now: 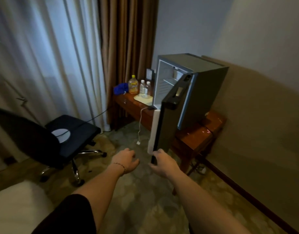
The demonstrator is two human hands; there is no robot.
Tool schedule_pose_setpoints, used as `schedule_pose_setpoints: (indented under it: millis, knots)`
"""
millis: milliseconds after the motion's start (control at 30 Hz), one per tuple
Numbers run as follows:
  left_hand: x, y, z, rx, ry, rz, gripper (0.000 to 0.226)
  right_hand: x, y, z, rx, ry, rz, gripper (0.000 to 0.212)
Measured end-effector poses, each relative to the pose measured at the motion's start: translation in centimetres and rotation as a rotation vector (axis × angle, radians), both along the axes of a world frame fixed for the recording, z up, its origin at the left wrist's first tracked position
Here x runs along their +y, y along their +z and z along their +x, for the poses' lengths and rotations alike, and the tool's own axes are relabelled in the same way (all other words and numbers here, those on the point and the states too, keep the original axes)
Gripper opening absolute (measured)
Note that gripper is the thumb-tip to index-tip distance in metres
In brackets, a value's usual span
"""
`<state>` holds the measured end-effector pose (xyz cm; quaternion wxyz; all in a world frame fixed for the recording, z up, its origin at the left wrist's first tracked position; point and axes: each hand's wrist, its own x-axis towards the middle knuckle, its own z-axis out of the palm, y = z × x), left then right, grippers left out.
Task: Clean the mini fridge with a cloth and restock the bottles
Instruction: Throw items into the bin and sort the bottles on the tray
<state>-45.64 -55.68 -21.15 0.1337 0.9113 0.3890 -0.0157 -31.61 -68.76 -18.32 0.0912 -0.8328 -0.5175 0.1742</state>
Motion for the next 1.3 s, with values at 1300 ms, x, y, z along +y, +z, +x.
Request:
schedule_pose_setpoints:
  millis: [1300]
  knots:
    - [58.5,3.9,23.8,-0.105,-0.074,-0.044,0.040,58.1,3.1,24.4,-0.077,-0.119,0.072,0.043]
